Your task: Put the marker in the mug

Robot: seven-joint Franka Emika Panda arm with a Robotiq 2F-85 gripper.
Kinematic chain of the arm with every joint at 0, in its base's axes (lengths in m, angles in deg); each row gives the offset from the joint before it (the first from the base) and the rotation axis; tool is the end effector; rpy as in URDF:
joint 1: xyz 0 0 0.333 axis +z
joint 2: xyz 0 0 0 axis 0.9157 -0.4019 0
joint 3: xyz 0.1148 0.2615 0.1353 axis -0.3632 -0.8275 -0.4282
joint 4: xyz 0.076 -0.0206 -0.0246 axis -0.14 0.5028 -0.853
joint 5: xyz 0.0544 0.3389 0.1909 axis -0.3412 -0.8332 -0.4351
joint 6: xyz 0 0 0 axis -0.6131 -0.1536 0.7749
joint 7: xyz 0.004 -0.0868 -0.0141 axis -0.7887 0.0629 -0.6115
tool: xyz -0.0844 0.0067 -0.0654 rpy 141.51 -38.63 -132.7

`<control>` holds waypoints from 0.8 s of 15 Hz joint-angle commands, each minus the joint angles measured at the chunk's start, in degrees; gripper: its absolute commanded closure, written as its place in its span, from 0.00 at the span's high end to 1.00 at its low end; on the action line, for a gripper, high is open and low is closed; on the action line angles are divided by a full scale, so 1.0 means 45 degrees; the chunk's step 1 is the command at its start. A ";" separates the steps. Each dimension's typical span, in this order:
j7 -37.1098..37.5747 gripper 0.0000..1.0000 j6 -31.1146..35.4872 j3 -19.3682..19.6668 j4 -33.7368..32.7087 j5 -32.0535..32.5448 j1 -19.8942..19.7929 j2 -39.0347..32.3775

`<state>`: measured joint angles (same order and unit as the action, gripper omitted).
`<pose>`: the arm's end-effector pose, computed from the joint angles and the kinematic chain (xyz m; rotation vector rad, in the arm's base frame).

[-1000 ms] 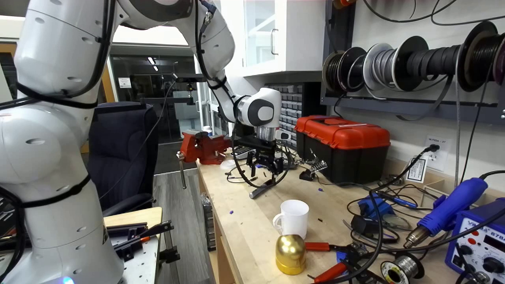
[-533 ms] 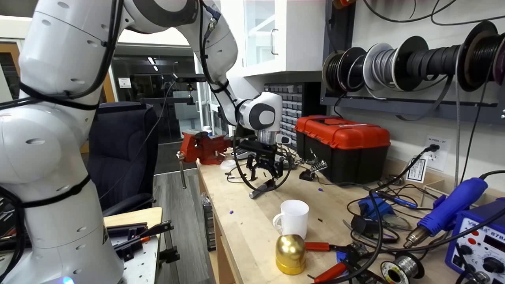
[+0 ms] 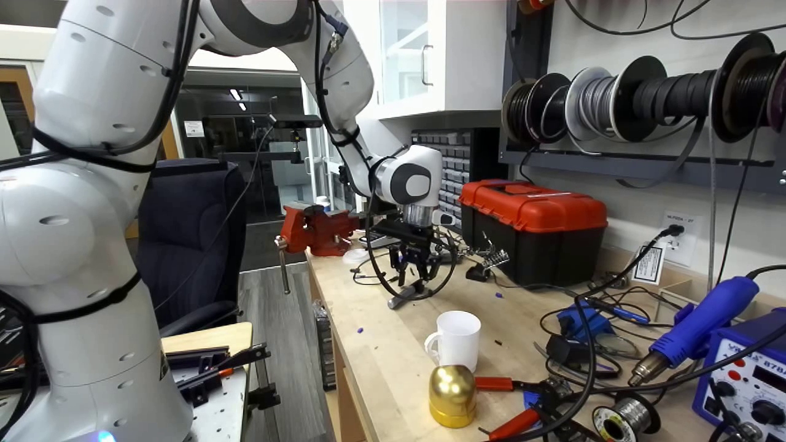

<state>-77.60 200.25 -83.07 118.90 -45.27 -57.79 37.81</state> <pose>0.5482 0.2078 0.2051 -2.9321 -0.9754 0.1269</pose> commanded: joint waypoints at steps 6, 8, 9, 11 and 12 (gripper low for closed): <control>-0.0771 0.03 0.0448 -0.0148 0.0124 -0.0430 -0.0333 0.0113; -0.0733 0.04 0.0273 -0.0110 0.0120 -0.0385 -0.0302 0.0231; -0.0691 0.04 0.0239 -0.0097 0.0219 -0.0391 -0.0310 0.0385; -0.0534 0.04 0.0336 -0.0055 0.0582 -0.0401 -0.0327 0.0814; -0.0440 0.04 0.0418 -0.0031 0.0796 -0.0426 -0.0343 0.1075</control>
<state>-79.33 200.82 -83.06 118.71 -46.06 -58.47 38.18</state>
